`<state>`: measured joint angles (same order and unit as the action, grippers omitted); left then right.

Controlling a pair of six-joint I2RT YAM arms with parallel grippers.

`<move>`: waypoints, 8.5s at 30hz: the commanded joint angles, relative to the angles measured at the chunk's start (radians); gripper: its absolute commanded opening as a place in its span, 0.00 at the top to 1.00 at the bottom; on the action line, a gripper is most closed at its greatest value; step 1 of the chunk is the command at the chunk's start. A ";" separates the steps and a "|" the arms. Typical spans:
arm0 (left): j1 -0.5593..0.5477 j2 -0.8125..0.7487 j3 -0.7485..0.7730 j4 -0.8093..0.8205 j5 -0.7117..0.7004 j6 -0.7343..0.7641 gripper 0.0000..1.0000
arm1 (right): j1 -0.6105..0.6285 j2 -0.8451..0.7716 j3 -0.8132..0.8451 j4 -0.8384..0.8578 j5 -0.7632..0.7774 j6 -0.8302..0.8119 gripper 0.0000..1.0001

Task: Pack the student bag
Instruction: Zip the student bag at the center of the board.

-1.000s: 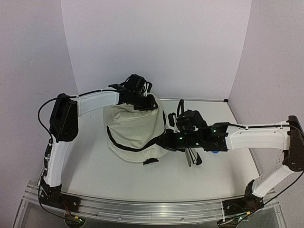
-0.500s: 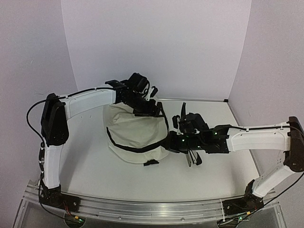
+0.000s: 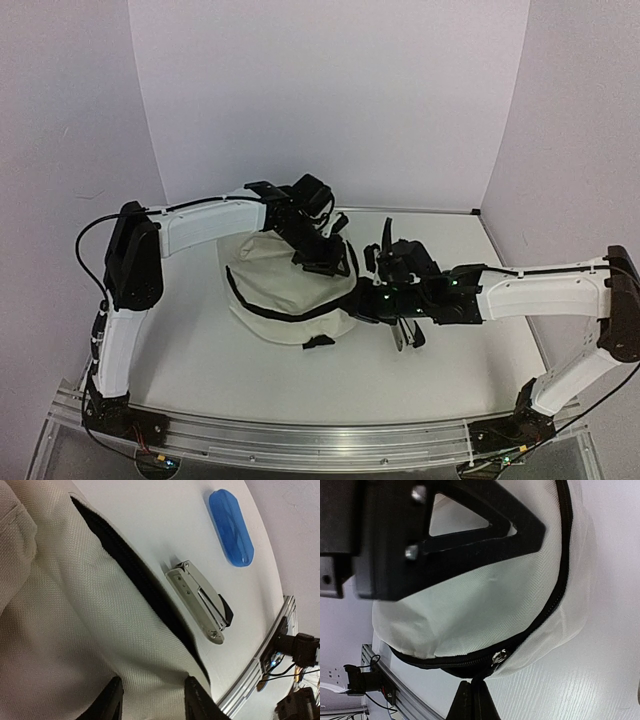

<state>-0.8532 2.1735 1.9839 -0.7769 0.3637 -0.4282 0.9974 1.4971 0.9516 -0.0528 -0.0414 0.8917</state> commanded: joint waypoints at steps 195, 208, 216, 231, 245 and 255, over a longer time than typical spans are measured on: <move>-0.037 -0.713 -0.797 0.214 -0.033 0.079 1.00 | -0.288 0.089 -0.094 0.180 -0.051 0.050 1.00; -0.030 -0.710 -0.813 0.211 -0.169 0.109 1.00 | -0.395 0.060 -0.117 0.185 -0.088 0.032 1.00; 0.003 -0.756 -0.842 0.215 -0.161 0.115 1.00 | -0.435 0.035 -0.141 0.184 -0.089 0.024 1.00; 0.080 -0.829 -0.870 0.208 -0.091 0.134 1.00 | -0.482 0.010 -0.115 0.205 -0.199 -0.146 0.92; 0.080 -0.793 -0.837 0.231 0.039 0.112 1.00 | -0.118 -0.081 0.163 -0.004 -0.097 -0.752 0.27; 0.082 -0.798 -0.844 0.229 0.040 0.108 1.00 | 0.153 0.169 0.325 -0.093 0.220 -1.025 0.45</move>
<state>-0.7776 1.3964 1.1069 -0.5514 0.3897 -0.3141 1.0798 1.6066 1.2133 -0.0879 0.0086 0.0105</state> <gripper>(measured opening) 0.014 0.578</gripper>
